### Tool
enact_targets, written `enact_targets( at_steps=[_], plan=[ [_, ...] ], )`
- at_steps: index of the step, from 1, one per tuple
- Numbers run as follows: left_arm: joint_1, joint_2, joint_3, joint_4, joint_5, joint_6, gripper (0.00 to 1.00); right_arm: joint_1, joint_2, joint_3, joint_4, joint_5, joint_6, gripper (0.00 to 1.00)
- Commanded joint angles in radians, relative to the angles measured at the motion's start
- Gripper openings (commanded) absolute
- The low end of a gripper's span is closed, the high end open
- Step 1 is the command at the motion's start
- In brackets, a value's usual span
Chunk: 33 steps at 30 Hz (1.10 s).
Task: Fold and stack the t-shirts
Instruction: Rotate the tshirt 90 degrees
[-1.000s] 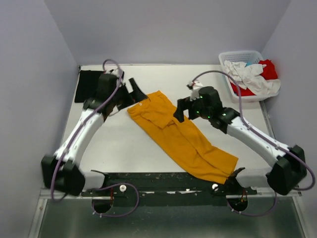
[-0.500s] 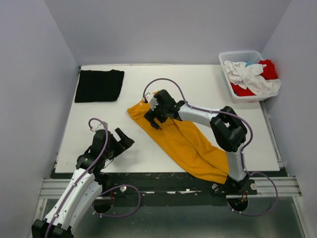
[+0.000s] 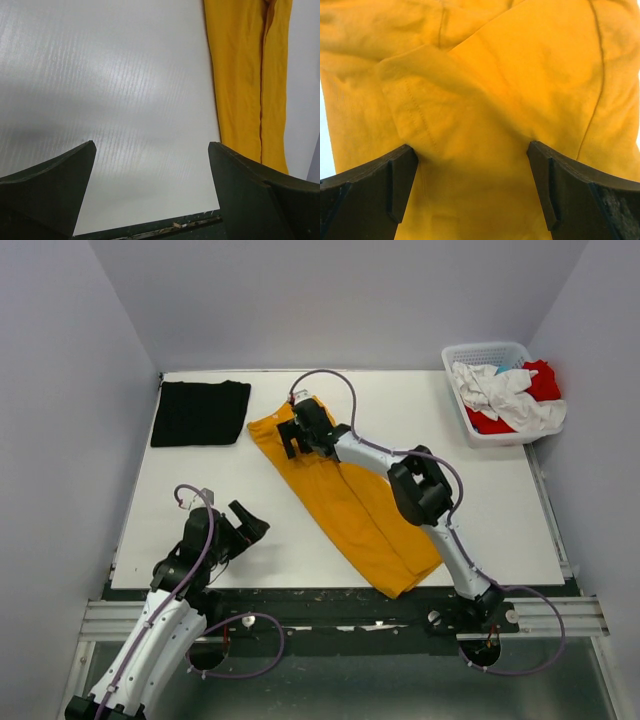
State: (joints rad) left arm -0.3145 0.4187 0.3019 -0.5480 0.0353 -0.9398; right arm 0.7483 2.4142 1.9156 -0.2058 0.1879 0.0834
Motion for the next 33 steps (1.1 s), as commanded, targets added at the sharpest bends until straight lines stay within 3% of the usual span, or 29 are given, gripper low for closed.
enact_targets(
  at_steps=[1, 4, 7, 15, 19, 22, 28, 30, 33],
  plan=[
    [-0.003, -0.004, 0.009, 0.028, -0.02, 0.024, 0.99, -0.121, 0.135, 0.161, -0.11, 0.085, 0.332, 1.0],
    [-0.003, 0.022, 0.011, 0.062, 0.0, 0.041, 0.98, -0.203, 0.217, 0.328, -0.213, 0.056, 0.498, 1.0],
    [-0.004, 0.072, 0.009, 0.113, 0.044, 0.05, 0.99, -0.245, 0.277, 0.438, -0.268, 0.144, 0.545, 1.0],
    [-0.01, 0.228, 0.023, 0.258, 0.148, 0.073, 0.99, -0.343, 0.262, 0.377, -0.274, 0.205, 0.66, 1.0],
    [-0.019, 0.324, 0.035, 0.346, 0.241, 0.085, 0.99, -0.35, 0.233, 0.297, -0.14, 0.055, 0.554, 1.0],
    [-0.059, 0.397, 0.061, 0.395, 0.301, 0.084, 0.99, -0.348, 0.228, 0.381, -0.204, 0.026, 0.537, 1.0],
    [-0.299, 0.551, 0.181, 0.412, 0.261, 0.068, 0.99, -0.348, 0.006, 0.313, -0.178, 0.079, 0.48, 1.0],
    [-0.381, 0.603, 0.194, 0.436, 0.243, 0.048, 0.99, -0.345, -0.107, 0.231, -0.158, 0.091, 0.439, 1.0],
    [-0.482, 0.692, 0.227, 0.426, 0.204, 0.024, 0.98, -0.34, -0.326, -0.018, -0.12, 0.127, 0.428, 1.0]
  ],
)
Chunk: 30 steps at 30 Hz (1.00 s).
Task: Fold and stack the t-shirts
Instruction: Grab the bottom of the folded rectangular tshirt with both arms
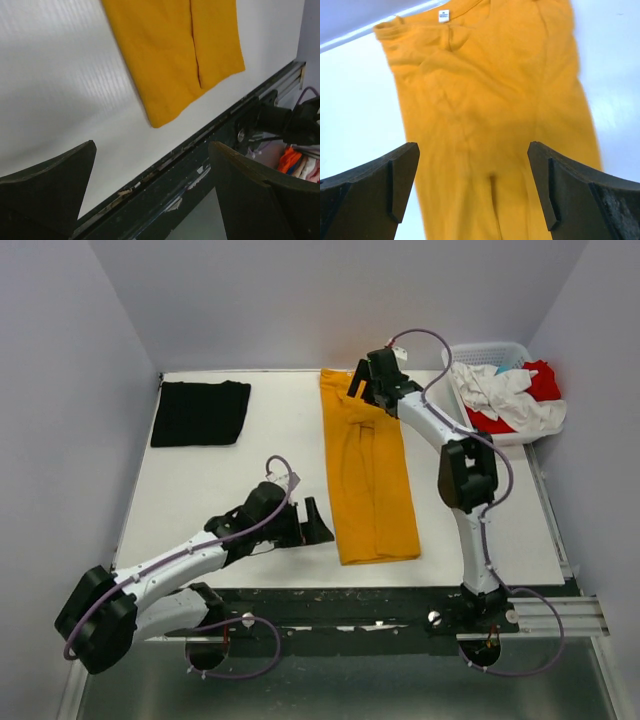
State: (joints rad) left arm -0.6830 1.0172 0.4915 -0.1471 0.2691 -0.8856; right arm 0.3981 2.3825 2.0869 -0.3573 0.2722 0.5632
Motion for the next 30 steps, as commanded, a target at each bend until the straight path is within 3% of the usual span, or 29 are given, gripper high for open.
enact_targets(
  at_steps=[1, 7, 12, 22, 25, 26, 30],
  plan=[
    [-0.136, 0.132, 0.048, 0.024, -0.038, -0.037, 0.98, 0.011, -0.381, -0.319, 0.051, 0.055, -0.039, 1.0],
    [-0.246, 0.291, 0.094, 0.052, -0.08, -0.083, 0.83, 0.01, -0.871, -0.99, 0.141, 0.139, 0.125, 1.0],
    [-0.302, 0.39, 0.14, 0.049, -0.1, -0.1, 0.66, 0.011, -1.173, -1.306, 0.126, 0.144, 0.226, 1.0],
    [-0.347, 0.565, 0.275, -0.078, -0.235, -0.133, 0.4, 0.011, -1.387, -1.485, 0.025, 0.066, 0.267, 1.0],
    [-0.348, 0.596, 0.299, -0.128, -0.261, -0.137, 0.07, 0.011, -1.398, -1.49, -0.045, 0.013, 0.246, 1.0],
    [-0.348, 0.599, 0.3, -0.133, -0.274, -0.138, 0.0, 0.011, -1.402, -1.486, -0.084, 0.009, 0.262, 1.0],
    [-0.349, 0.591, 0.297, -0.143, -0.284, -0.126, 0.0, 0.012, -1.413, -1.52, -0.16, -0.152, 0.243, 0.97]
  ],
)
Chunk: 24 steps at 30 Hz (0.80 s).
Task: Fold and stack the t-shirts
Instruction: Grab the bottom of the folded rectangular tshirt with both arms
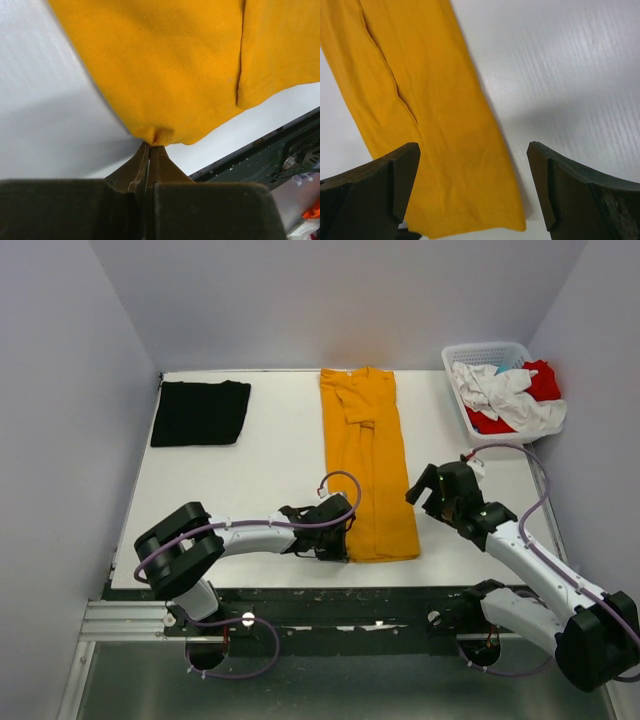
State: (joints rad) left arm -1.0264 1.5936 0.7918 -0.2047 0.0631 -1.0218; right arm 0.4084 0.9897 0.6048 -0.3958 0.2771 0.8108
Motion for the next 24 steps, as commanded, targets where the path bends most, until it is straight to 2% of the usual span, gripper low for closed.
enact_targets(
  at_steps=[1, 7, 12, 18, 19, 21, 22, 24],
  plan=[
    [-0.006, 0.008, -0.006, -0.093, -0.077, 0.01, 0.0, 0.003, -0.023, -0.048, -0.144, -0.183, -0.007, 0.97],
    [-0.006, -0.09, -0.09, -0.114, -0.093, -0.002, 0.0, 0.037, -0.091, -0.112, -0.269, -0.266, 0.05, 0.88],
    [-0.006, -0.154, -0.136, -0.124, -0.116, -0.003, 0.0, 0.081, -0.116, -0.201, -0.192, -0.412, 0.11, 0.7],
    [-0.006, -0.169, -0.147, -0.101, -0.105, -0.001, 0.0, 0.146, -0.062, -0.22, -0.144, -0.428, 0.138, 0.55],
    [-0.006, -0.171, -0.15, -0.098, -0.108, -0.003, 0.0, 0.15, -0.062, -0.223, -0.136, -0.429, 0.139, 0.47],
    [-0.006, -0.173, -0.154, -0.089, -0.106, 0.0, 0.0, 0.152, -0.059, -0.233, -0.127, -0.441, 0.149, 0.21],
    [-0.006, -0.177, -0.156, -0.092, -0.107, 0.0, 0.0, 0.154, -0.06, -0.234, -0.134, -0.443, 0.153, 0.12],
    [-0.007, -0.191, -0.166, -0.108, -0.12, -0.007, 0.0, 0.155, -0.066, -0.226, -0.194, -0.399, 0.157, 0.01]
  ],
)
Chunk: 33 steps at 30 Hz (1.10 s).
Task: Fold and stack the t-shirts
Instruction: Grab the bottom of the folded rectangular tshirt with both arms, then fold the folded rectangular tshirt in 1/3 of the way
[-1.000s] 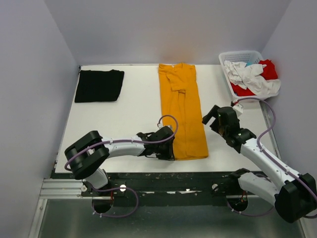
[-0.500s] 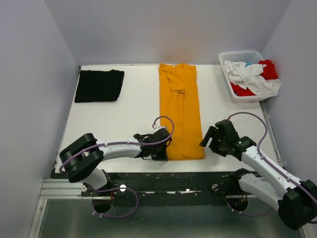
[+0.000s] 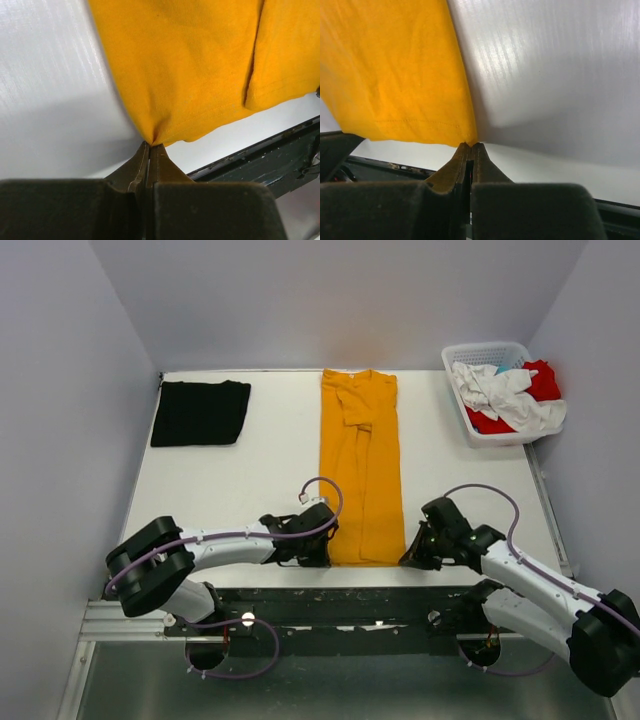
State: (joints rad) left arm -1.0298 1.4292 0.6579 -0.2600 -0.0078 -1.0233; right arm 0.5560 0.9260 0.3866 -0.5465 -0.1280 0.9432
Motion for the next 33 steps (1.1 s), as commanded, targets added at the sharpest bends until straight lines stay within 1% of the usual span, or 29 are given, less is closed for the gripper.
enact_targets(
  at_steps=[1, 3, 5, 8, 10, 12, 14, 16, 19, 21, 24, 27, 29, 31, 33],
  plan=[
    [-0.003, -0.039, -0.04, -0.062, -0.059, -0.006, 0.0, 0.008, -0.012, -0.005, -0.072, 0.026, 0.019, 0.01],
    [-0.005, -0.079, -0.067, -0.093, -0.083, -0.021, 0.0, 0.01, -0.04, -0.009, -0.117, 0.019, 0.015, 0.01],
    [-0.015, -0.127, -0.105, -0.087, -0.075, -0.023, 0.0, 0.012, -0.097, -0.041, -0.091, -0.055, 0.01, 0.01],
    [-0.066, -0.19, -0.135, -0.08, -0.055, -0.002, 0.0, 0.046, -0.191, -0.102, -0.02, -0.17, 0.023, 0.01],
    [-0.101, -0.227, -0.137, -0.073, -0.056, 0.019, 0.0, 0.087, -0.224, -0.113, 0.002, -0.191, 0.046, 0.01],
    [-0.104, -0.243, -0.13, -0.038, -0.009, 0.041, 0.0, 0.123, -0.234, -0.112, 0.032, -0.206, 0.059, 0.01],
    [-0.105, -0.252, -0.114, -0.015, 0.007, 0.054, 0.0, 0.137, -0.227, -0.097, 0.055, -0.198, 0.056, 0.01],
    [-0.102, -0.259, -0.084, -0.035, -0.001, 0.065, 0.0, 0.137, -0.211, -0.051, 0.031, -0.128, 0.028, 0.01],
    [-0.066, -0.261, -0.014, -0.064, -0.038, 0.096, 0.0, 0.137, -0.191, 0.043, -0.004, 0.026, 0.001, 0.01],
    [-0.022, -0.246, 0.029, -0.044, -0.033, 0.141, 0.0, 0.137, -0.192, 0.092, 0.019, 0.111, -0.009, 0.01],
    [0.078, -0.189, 0.126, -0.055, 0.007, 0.209, 0.0, 0.136, -0.181, 0.139, 0.083, 0.261, 0.002, 0.01],
    [0.165, -0.135, 0.228, -0.074, 0.008, 0.265, 0.0, 0.136, -0.078, 0.205, 0.162, 0.35, -0.029, 0.01],
    [0.211, -0.091, 0.312, -0.107, -0.027, 0.291, 0.0, 0.135, 0.028, 0.253, 0.224, 0.451, -0.05, 0.01],
    [0.261, -0.025, 0.401, -0.15, -0.046, 0.326, 0.0, 0.133, 0.121, 0.311, 0.274, 0.556, -0.06, 0.01],
    [0.306, 0.04, 0.483, -0.174, -0.046, 0.351, 0.0, 0.116, 0.194, 0.357, 0.337, 0.615, -0.09, 0.01]
  ],
)
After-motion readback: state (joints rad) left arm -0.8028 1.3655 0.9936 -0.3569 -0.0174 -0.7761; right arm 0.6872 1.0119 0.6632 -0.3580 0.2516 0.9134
